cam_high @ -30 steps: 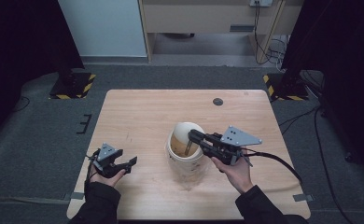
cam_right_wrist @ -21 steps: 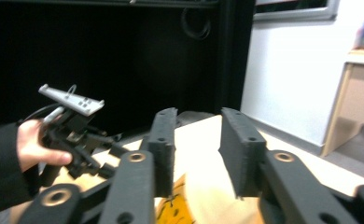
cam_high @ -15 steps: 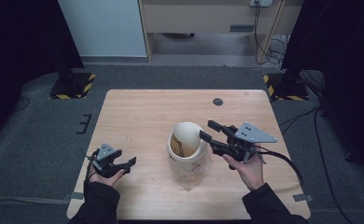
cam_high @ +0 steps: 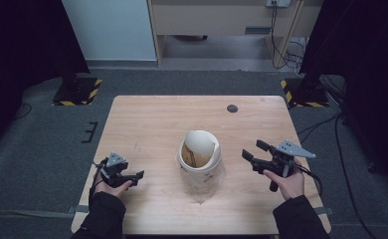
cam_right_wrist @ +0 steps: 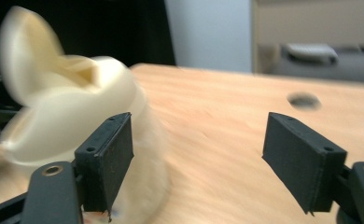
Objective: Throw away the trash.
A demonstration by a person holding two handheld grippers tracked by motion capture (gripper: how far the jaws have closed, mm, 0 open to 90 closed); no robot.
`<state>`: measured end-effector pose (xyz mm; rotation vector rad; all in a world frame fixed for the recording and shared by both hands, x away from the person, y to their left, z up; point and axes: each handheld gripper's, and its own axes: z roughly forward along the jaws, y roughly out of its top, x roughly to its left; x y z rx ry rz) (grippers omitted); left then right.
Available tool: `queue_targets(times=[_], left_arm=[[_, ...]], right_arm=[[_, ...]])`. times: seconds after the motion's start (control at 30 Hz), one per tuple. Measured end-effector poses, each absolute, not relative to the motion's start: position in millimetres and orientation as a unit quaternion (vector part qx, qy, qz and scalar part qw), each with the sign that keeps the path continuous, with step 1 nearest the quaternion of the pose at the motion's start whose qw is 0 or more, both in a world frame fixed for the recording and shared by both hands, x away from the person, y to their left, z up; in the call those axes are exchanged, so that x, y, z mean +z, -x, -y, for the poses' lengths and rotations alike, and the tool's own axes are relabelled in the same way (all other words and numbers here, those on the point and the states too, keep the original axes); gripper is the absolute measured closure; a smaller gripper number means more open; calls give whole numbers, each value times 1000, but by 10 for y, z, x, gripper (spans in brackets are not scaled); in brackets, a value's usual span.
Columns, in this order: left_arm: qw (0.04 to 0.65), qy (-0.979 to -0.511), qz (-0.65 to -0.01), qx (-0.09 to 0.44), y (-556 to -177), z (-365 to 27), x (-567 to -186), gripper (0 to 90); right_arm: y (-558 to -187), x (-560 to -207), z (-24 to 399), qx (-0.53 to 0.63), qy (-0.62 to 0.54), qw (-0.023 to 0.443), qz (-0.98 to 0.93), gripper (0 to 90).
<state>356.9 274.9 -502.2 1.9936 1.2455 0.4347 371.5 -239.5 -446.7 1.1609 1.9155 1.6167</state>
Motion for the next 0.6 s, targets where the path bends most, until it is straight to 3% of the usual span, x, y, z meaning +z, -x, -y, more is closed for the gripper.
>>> queue_targets(times=[0.6], left_arm=[[320,-795,-490,157,-3636,-2784,-5175,168]], right_arm=[[-3998,-5135,2931,424,-518,179,-721,159]])
